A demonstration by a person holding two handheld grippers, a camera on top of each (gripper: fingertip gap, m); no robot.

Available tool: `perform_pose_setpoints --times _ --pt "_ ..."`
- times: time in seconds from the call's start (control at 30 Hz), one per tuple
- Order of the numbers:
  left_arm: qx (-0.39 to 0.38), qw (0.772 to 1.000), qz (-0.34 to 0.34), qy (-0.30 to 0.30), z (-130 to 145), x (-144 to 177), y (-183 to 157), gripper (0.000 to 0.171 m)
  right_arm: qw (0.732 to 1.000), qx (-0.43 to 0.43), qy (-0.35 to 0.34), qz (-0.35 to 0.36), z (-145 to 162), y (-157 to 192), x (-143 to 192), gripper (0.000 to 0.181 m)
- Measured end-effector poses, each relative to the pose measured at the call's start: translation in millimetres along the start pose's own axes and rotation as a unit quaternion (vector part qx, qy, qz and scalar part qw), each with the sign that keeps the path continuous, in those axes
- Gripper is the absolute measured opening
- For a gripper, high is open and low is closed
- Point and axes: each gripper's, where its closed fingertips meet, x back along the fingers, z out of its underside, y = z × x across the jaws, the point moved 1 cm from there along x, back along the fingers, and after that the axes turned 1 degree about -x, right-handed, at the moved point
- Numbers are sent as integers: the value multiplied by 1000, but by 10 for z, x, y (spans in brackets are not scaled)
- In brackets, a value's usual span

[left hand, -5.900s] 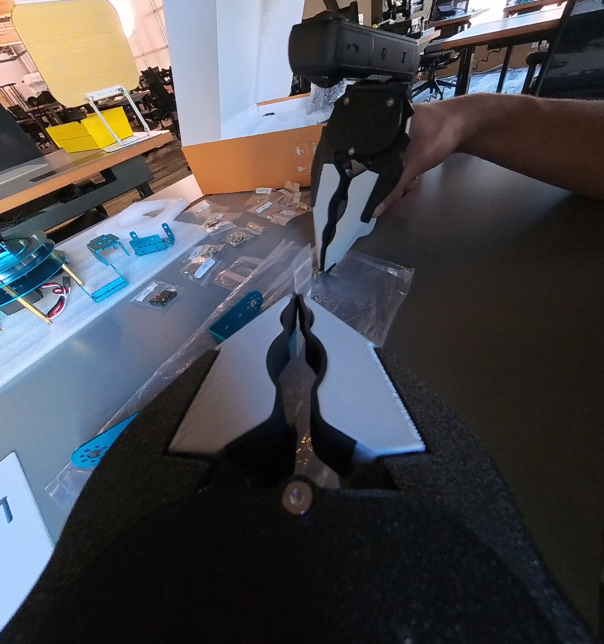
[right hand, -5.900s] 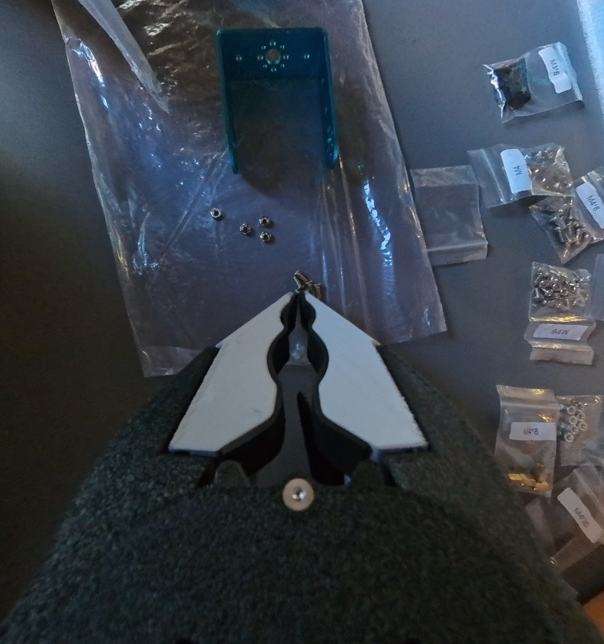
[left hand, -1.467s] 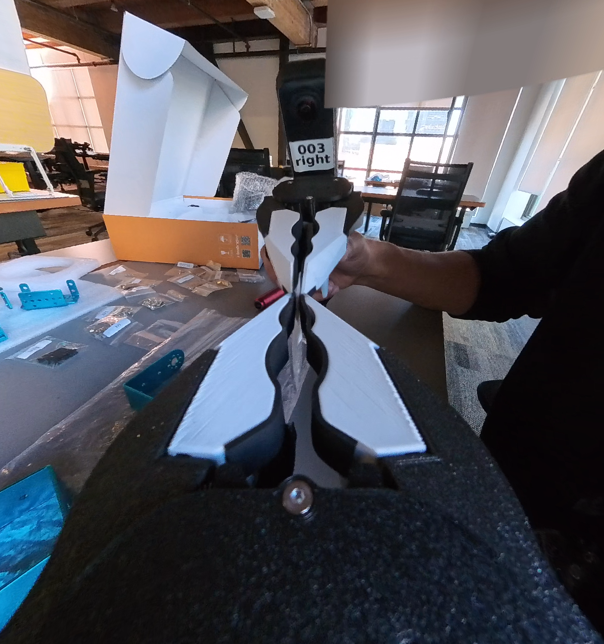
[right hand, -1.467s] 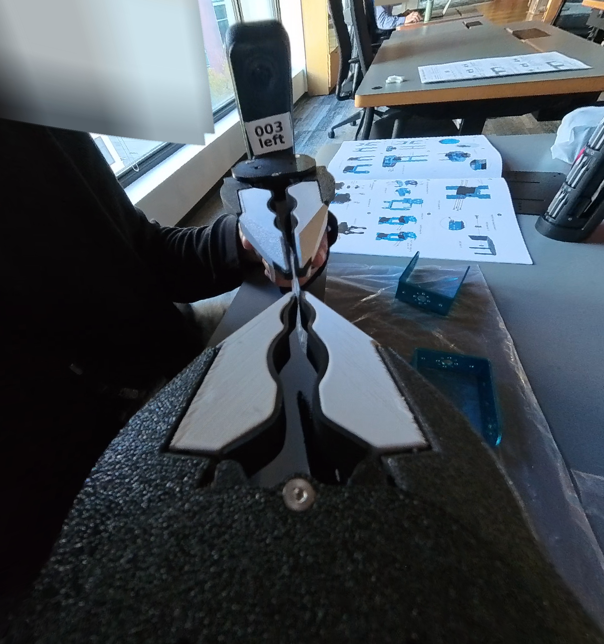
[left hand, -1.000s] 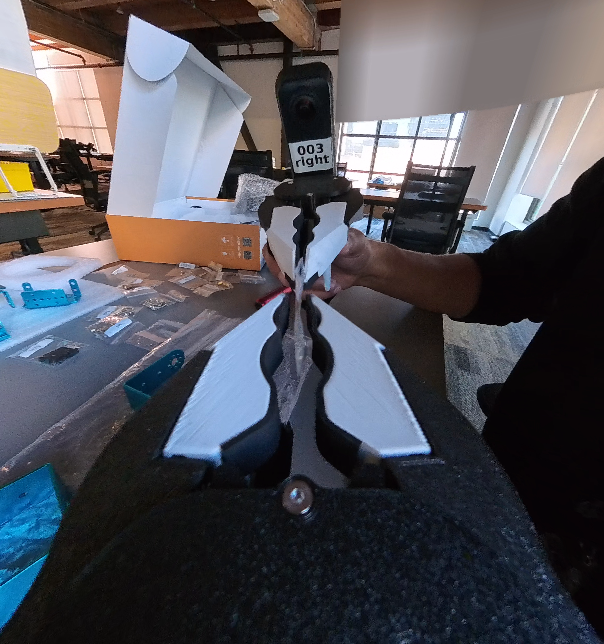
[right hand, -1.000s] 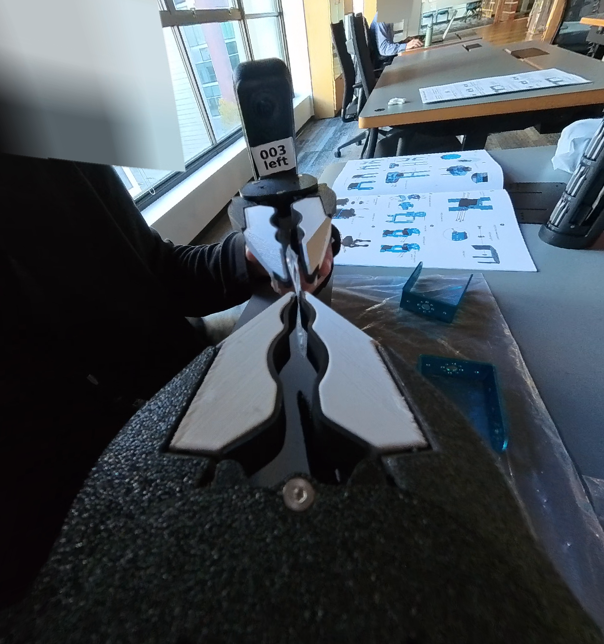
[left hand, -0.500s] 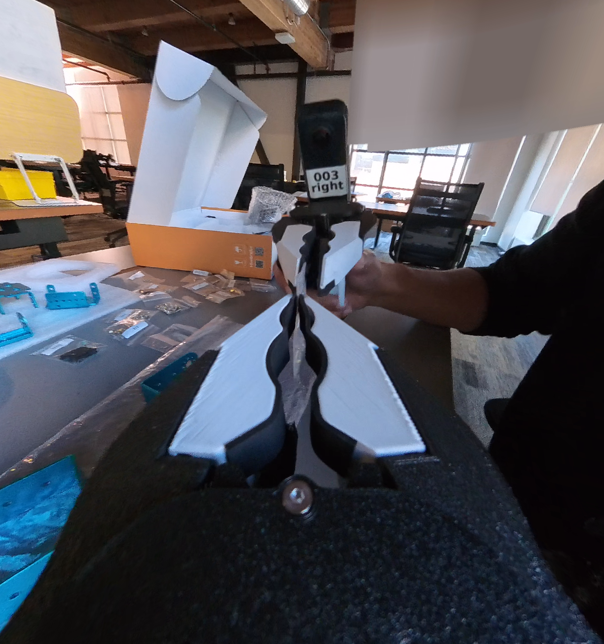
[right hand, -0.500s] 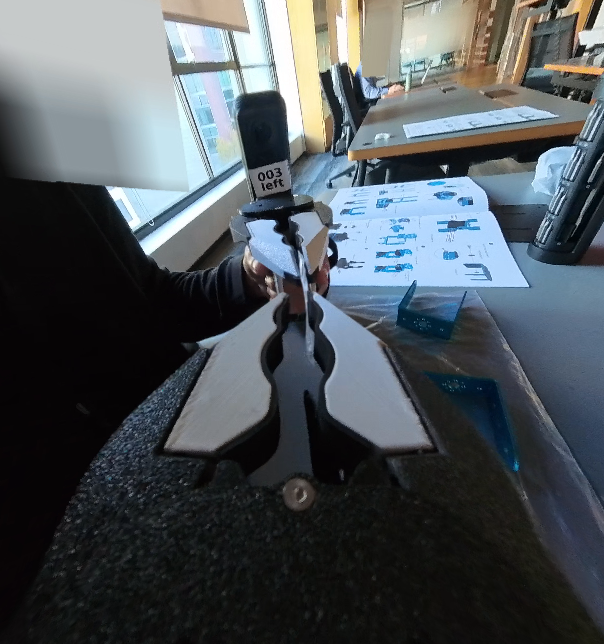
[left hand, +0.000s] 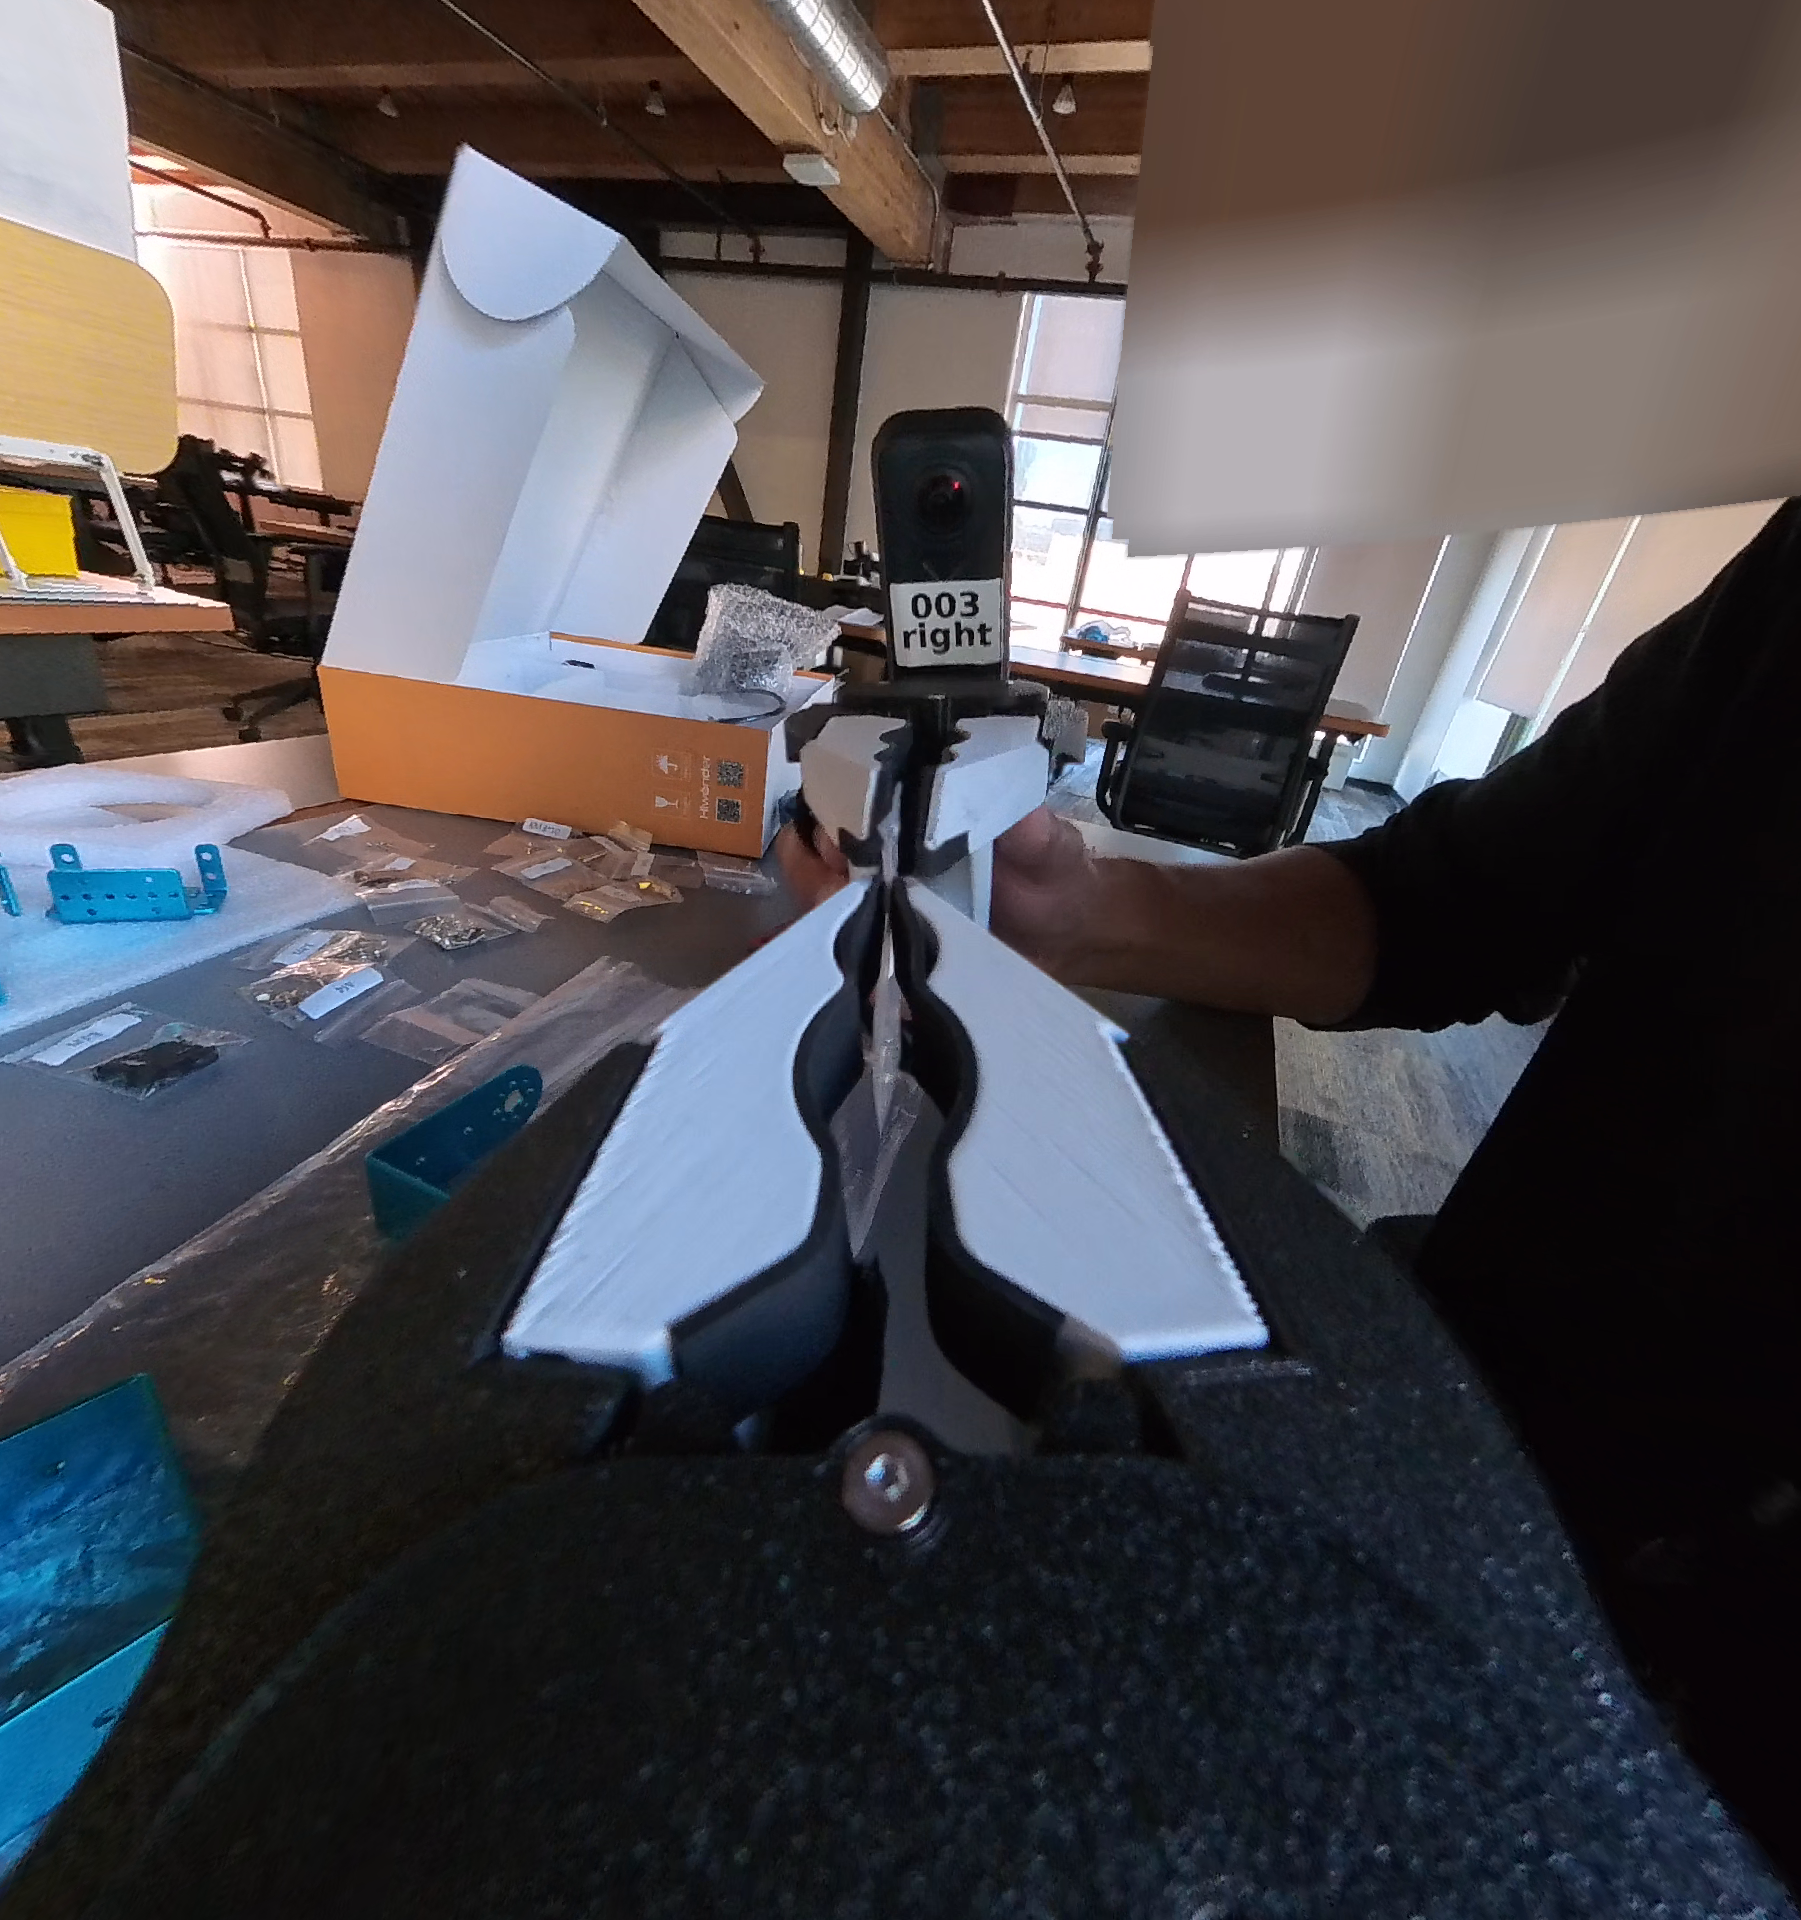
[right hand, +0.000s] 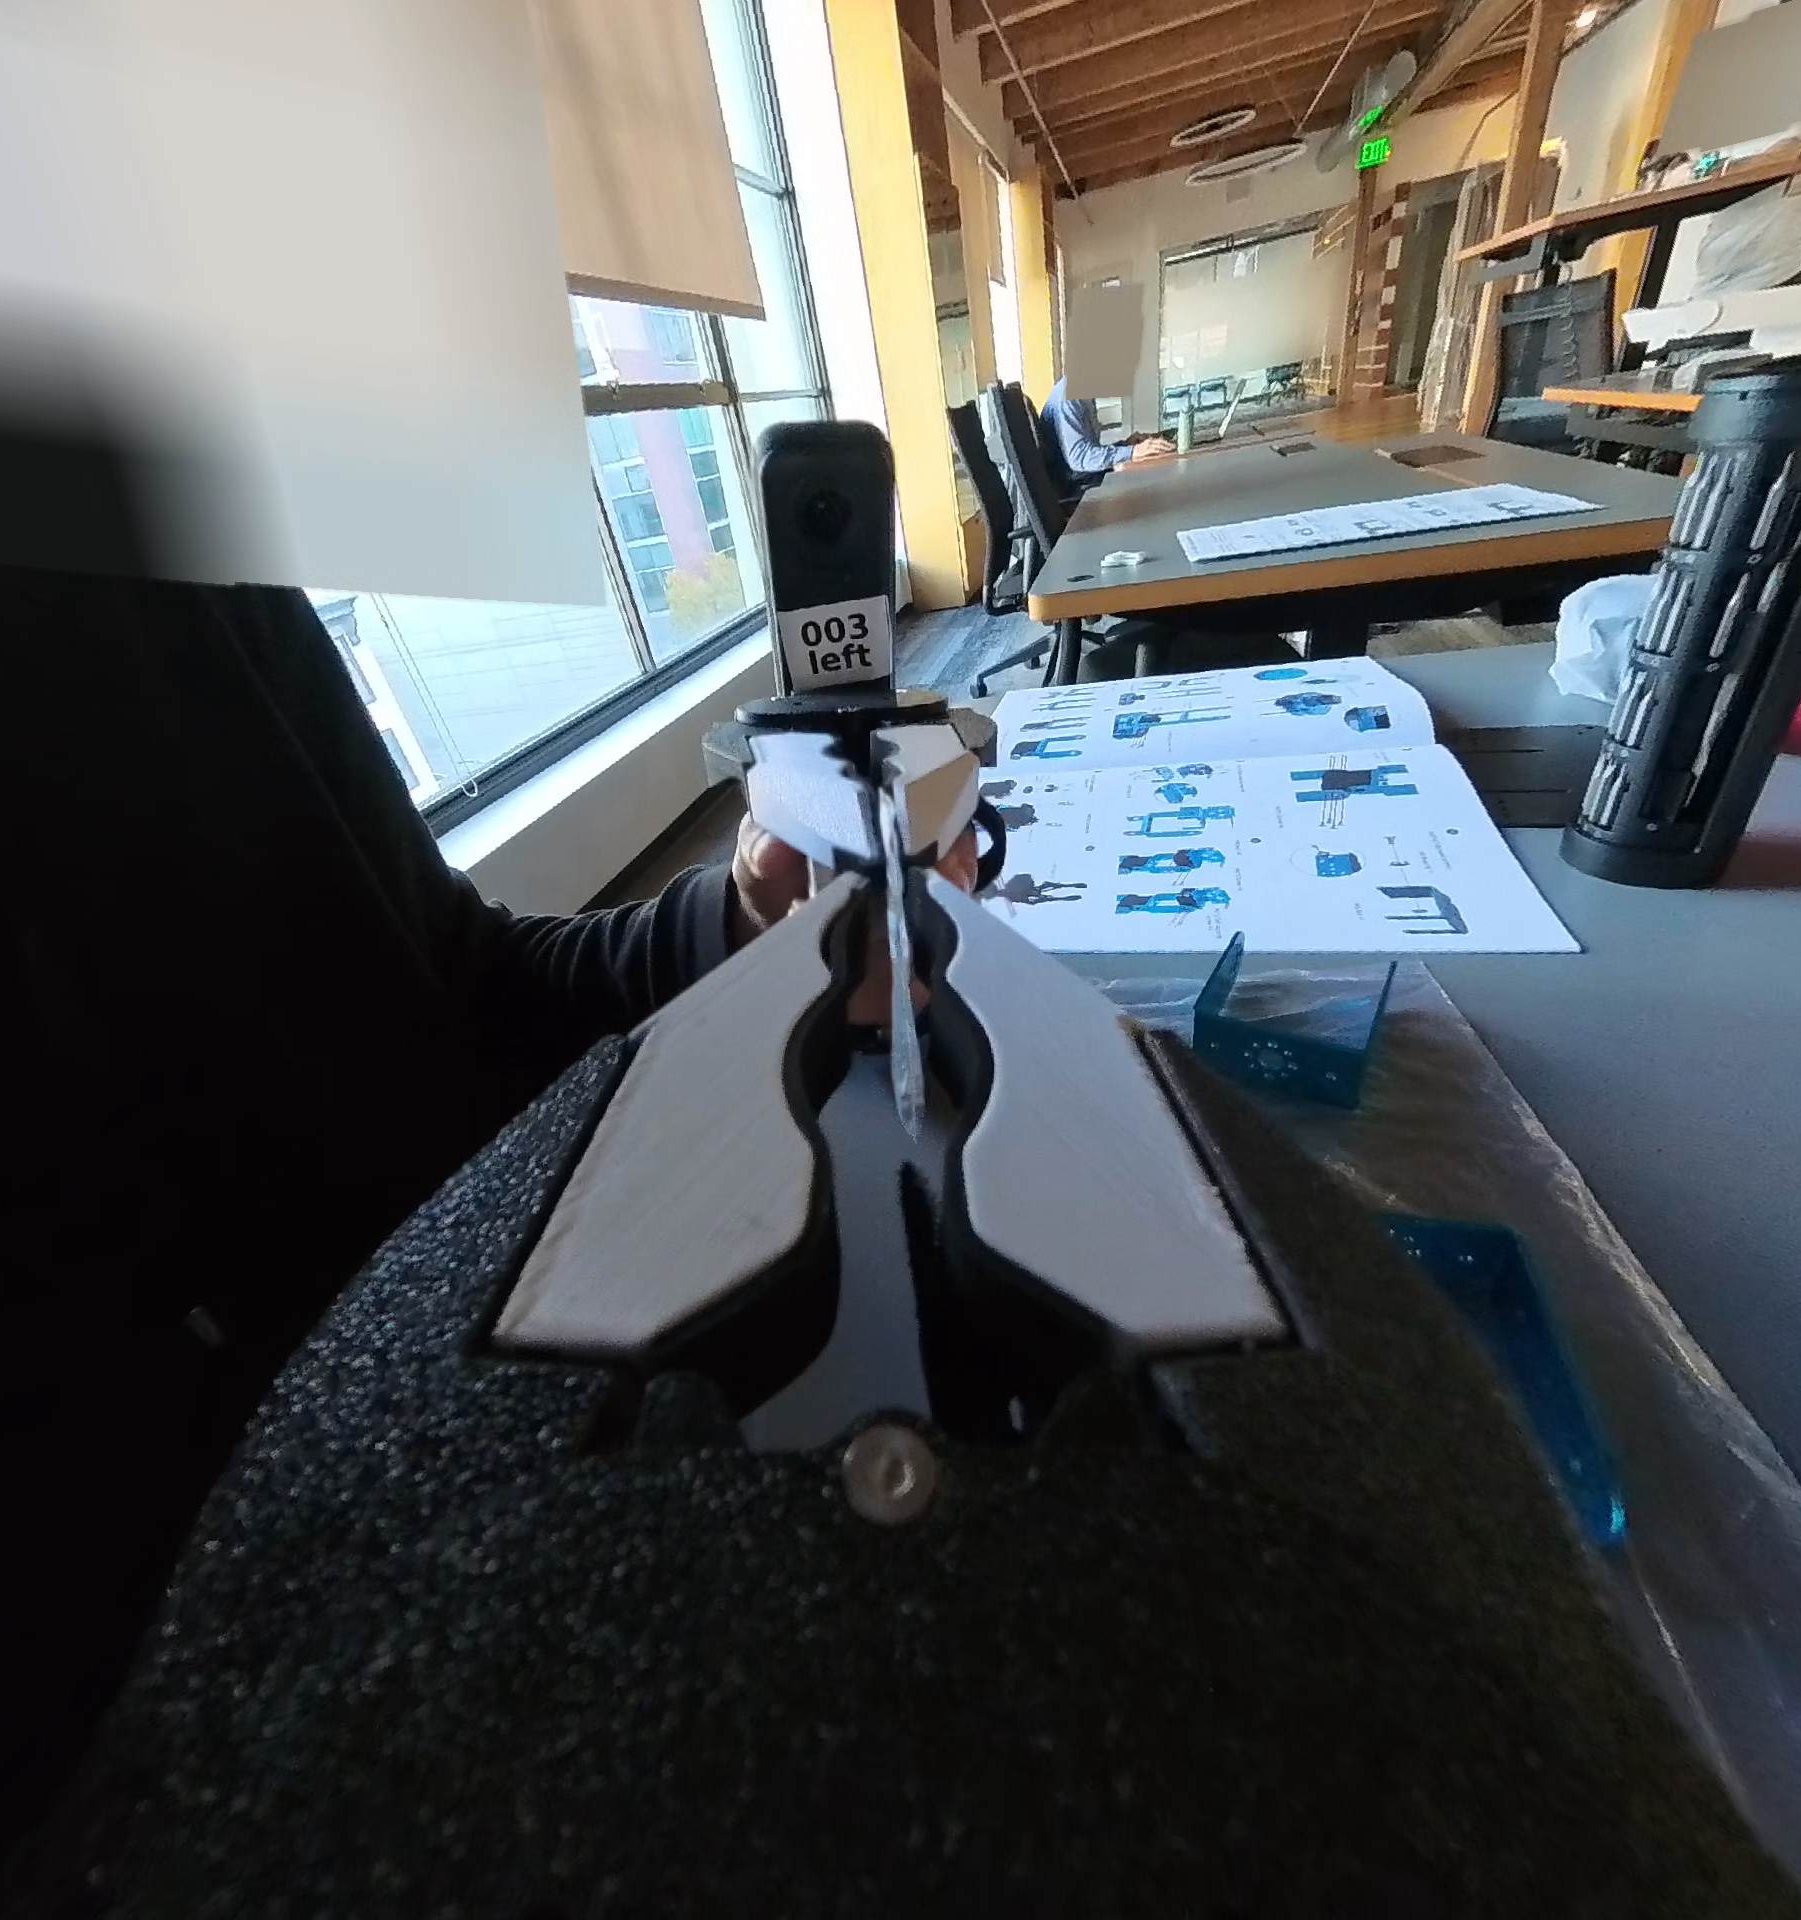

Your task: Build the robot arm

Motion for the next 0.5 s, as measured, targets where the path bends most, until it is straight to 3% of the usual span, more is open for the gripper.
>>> perform_pose_setpoints --times 0.5 --pt "-5 1000 8 6 27 -20 -37 0 1000 2 16 -7 55 32 -48 0"
